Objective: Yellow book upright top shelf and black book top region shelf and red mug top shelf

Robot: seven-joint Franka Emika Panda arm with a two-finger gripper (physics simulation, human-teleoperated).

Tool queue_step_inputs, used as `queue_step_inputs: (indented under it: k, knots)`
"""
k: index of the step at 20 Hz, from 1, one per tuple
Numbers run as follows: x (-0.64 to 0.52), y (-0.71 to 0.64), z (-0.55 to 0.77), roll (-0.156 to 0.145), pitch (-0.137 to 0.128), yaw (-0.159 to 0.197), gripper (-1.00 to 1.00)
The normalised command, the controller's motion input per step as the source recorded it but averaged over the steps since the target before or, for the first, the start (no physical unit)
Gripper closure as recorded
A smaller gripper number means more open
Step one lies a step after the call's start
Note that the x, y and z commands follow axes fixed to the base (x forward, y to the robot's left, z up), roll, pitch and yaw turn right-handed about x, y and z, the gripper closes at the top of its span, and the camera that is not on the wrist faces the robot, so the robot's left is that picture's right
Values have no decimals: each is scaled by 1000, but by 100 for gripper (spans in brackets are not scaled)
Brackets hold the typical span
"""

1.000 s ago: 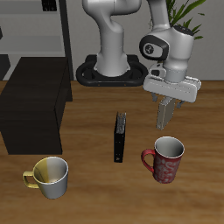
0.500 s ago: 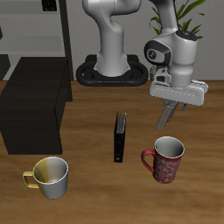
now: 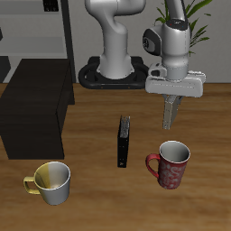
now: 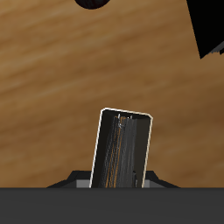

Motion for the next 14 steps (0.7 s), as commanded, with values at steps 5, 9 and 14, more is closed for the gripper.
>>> queue_step_inputs:
  k: [5,9,14]
  knots:
    - [-82,-1018,995,42,-60,119,100]
    - [69,-1246,902,-89,-24,60,100]
    - [-5,-1127,918,-88,-44,43,100]
